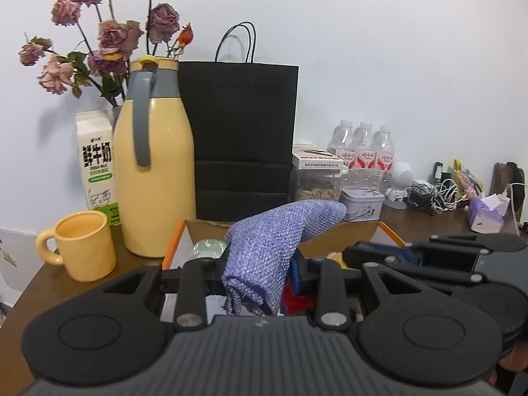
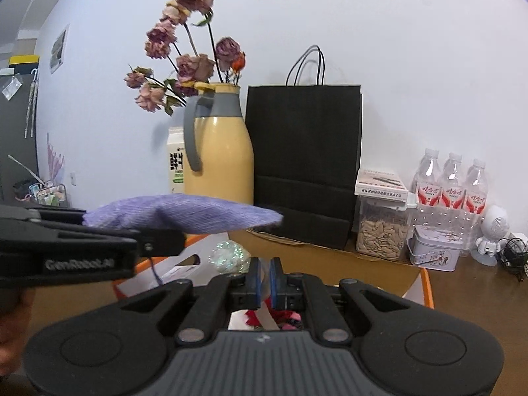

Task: Organize objects
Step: 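Lift the lavender pouch with the left gripper and carry it over the box, then open the left gripper to drop the pouch into the box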

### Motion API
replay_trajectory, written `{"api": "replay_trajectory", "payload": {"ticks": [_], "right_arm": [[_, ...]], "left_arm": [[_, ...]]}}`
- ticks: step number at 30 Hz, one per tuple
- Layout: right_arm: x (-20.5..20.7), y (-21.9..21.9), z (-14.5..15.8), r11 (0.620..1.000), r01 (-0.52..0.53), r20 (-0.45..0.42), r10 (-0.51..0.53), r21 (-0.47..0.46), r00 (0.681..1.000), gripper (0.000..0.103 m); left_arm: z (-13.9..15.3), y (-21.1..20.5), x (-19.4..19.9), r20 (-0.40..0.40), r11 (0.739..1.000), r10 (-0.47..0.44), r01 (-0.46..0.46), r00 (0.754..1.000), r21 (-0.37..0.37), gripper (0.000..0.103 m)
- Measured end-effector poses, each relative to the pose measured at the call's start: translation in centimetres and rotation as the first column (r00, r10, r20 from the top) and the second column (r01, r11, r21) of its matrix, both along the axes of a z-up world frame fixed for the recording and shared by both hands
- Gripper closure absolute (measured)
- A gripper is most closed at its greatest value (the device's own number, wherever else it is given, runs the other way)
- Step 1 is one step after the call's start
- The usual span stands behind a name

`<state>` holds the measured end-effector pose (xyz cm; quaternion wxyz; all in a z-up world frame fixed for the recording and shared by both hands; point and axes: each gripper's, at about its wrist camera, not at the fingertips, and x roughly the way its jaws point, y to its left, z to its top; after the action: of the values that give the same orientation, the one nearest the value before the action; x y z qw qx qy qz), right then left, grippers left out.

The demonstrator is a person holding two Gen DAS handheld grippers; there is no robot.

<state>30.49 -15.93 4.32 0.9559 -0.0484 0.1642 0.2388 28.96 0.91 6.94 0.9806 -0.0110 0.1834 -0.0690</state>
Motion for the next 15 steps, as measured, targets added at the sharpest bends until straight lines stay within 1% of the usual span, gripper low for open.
{"api": "replay_trajectory", "payload": {"ticks": [4,9,11,12,13,14,15], "right_arm": [[2.5,0.3,-1.0,1.0,0.003,-0.025,-0.003,-0.011,1.0,0.098],[4.7,0.0,-2.7,1.0,0.012,-0.057,-0.013,-0.024,0.998,0.098],[5.3,-0.2,-3.3,0.999,0.012,-0.072,-0.014,-0.033,0.997,0.096],[5.5,-0.2,-3.5,0.999,0.014,-0.076,-0.017,-0.038,0.997,0.095],[5.8,-0.3,-3.6,0.999,0.018,-0.077,-0.021,-0.046,0.997,0.089],[5.9,-0.4,-3.7,0.998,0.02,-0.077,-0.024,-0.054,0.997,0.088],[6.0,-0.5,-3.8,0.998,0.027,-0.075,-0.032,-0.061,0.997,0.088]], "left_arm": [[-0.5,-0.3,2.4,-0.008,1.0,-0.001,0.001,1.0,0.006,0.072],[-1.7,-0.6,4.8,-0.029,0.999,-0.02,0.021,0.999,0.041,0.071],[-2.1,-0.6,5.5,-0.038,0.998,-0.029,0.031,0.999,0.053,0.066],[-2.3,-0.6,5.7,-0.038,0.998,-0.032,0.034,0.999,0.057,0.06],[-2.4,-0.6,5.7,-0.038,0.997,-0.038,0.04,0.999,0.061,0.055],[-2.5,-0.5,5.8,-0.036,0.997,-0.044,0.046,0.998,0.064,0.052],[-2.6,-0.5,5.7,-0.034,0.996,-0.051,0.053,0.998,0.066,0.043]]}}
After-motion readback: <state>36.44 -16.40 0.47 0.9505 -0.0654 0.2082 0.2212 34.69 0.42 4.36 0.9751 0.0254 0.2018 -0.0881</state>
